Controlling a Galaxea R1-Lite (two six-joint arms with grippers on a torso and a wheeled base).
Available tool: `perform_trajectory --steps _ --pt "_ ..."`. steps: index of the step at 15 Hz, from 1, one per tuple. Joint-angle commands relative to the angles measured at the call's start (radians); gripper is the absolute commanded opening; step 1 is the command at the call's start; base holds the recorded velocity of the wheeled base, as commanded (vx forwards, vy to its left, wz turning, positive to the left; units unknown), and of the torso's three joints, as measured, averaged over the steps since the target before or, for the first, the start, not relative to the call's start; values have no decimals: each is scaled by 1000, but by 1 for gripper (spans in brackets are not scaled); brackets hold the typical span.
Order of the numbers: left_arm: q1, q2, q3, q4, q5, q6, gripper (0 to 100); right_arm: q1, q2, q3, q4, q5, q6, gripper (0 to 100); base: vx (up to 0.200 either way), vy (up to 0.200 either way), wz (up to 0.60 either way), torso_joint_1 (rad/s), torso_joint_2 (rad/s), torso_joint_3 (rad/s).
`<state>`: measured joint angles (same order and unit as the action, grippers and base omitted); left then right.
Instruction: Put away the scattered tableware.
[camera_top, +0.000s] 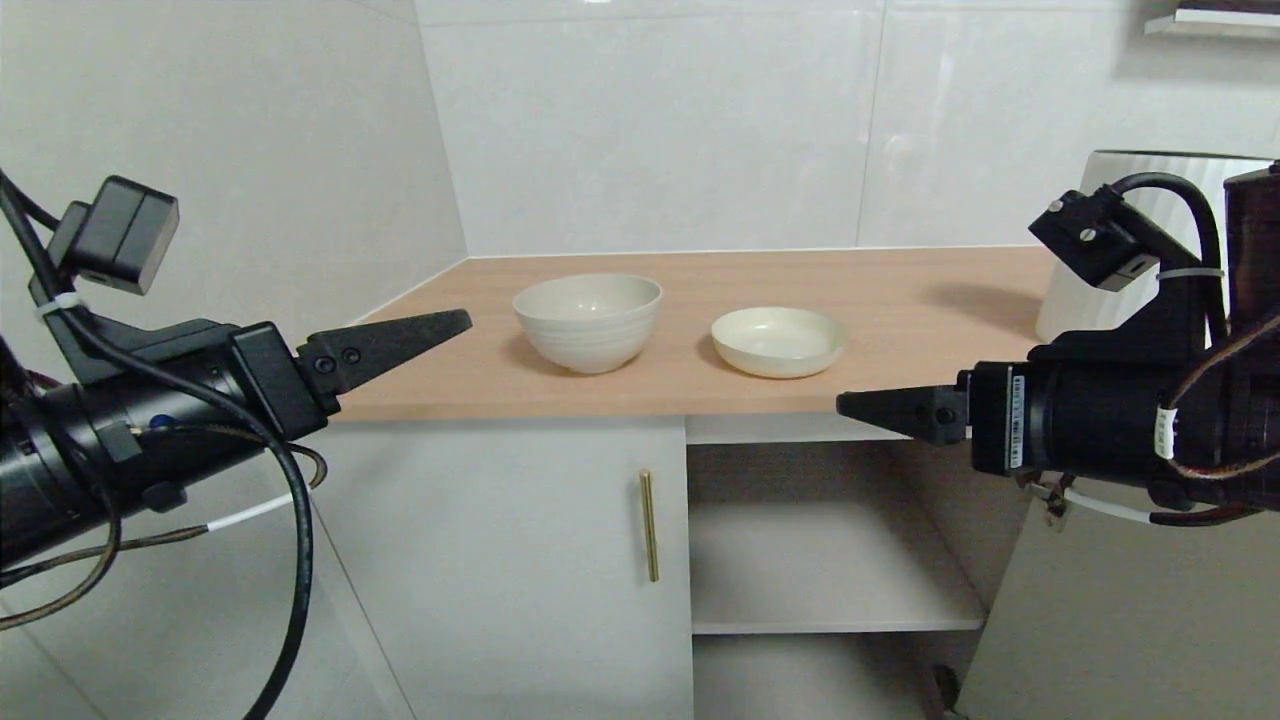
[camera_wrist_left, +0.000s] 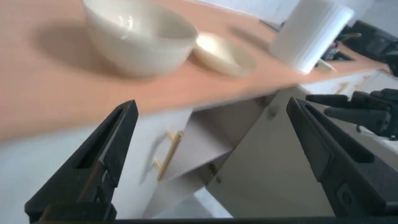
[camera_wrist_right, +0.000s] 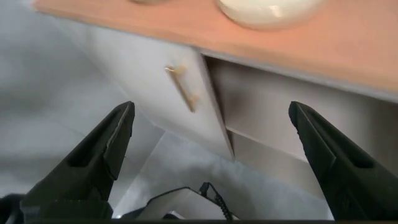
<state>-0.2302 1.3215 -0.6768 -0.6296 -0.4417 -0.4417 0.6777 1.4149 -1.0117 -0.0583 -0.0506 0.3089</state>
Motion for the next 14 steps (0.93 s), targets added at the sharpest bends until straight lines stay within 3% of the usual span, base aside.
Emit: perform_trajectory --steps 1,5,8,10,12,14 --pt "0 24 -3 1 0 0 100 -1 15 -1 0 -2 -1 100 0 0 0 159 -530 -281" --pt "0 84 -36 1 5 0 100 -4 22 -1 -2 0 -1 100 0 0 0 178 -482 -292" --pt "9 168 -159 47 20 -2 100 -33 72 -7 -23 2 -5 100 0 0 0 157 -399 -229" --pt "11 239 -326 255 61 0 100 -86 154 -11 -110 -5 -7 100 0 0 0 54 -112 -71" --pt "37 262 -435 470 64 11 100 -138 216 -64 -127 -2 -5 100 0 0 0 11 -25 -13" --pt "37 283 -466 545 69 54 100 -164 257 -117 -104 -8 4 100 0 0 0 0 0 0"
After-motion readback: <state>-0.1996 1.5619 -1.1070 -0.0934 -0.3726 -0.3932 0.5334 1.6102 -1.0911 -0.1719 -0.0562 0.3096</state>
